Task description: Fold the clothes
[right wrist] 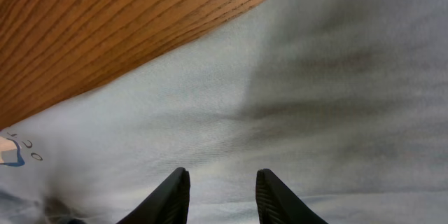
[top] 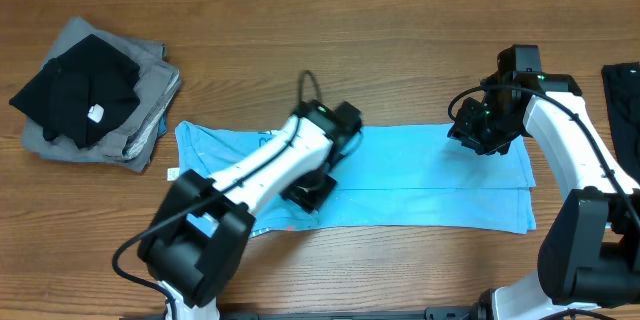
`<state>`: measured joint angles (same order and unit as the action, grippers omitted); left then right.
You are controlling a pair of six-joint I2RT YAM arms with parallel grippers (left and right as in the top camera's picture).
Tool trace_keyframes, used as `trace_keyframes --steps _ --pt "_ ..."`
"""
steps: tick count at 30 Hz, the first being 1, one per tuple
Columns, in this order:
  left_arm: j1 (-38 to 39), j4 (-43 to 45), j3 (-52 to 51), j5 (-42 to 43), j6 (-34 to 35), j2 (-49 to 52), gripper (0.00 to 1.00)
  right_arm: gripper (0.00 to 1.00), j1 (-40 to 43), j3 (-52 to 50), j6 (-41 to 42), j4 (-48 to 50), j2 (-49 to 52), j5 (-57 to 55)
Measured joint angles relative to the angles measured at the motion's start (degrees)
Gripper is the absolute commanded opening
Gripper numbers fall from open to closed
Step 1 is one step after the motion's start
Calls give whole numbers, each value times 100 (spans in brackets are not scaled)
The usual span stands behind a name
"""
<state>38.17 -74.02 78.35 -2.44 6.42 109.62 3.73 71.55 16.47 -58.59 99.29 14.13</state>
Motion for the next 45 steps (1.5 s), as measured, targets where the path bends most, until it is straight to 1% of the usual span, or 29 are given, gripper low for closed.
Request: trace_keyframes --steps 3,5,8,13,14,15,17,18,19,20,23,25,28,31,34,39,45 --pt "-557 -59 0 -177 363 0 40 35 0 0 0 -9 0 -2" --pt "-1003 -17 0 -197 522 0 37 35 0 0 2 -11 0 -2" --pt "-1655 125 -9 -101 664 0 32 35 0 0 2 -13 0 -4" --pt "-2448 455 -387 50 726 0 30 35 0 0 2 37 0 -111" --pt "-2581 621 -538 90 726 0 27 35 0 0 2 70 0 -116" --pt "-2691 772 -678 138 721 0 24 38 0 0 2 107 0 -125" --pt "-2876 1047 -946 238 726 0 15 39 0 0 24 221 0 -149" --pt "-2949 1139 -1075 284 726 0 8 39 0 0 50 264 0 -151" --pt "-3008 1202 -1196 310 719 0 4 39 0 0 68 306 0 -153" --pt "-3051 1215 -1292 352 719 -9 4 39 4 0 109 354 0 -151" --pt "-3121 1268 -1504 289 702 -164 4 29 37 0 223 431 0 -240" --pt "-3167 1235 -1600 258 704 -208 4 25 118 0 293 455 0 -369" --pt "-3279 1169 -1650 247 704 -216 4 23 273 -7 389 476 4 -503" --pt "-3368 1152 -1674 238 702 -216 4 16 457 -105 485 612 94 -562" --pt "-3379 1152 -1676 236 704 -216 4 12 603 -302 636 752 365 -579" --pt "-3379 1152 -1676 236 704 -216 4 12 708 -643 1019 1163 826 -734" --pt "-3379 1150 -1683 225 702 -225 4 14 831 -658 1495 1832 852 -1305"
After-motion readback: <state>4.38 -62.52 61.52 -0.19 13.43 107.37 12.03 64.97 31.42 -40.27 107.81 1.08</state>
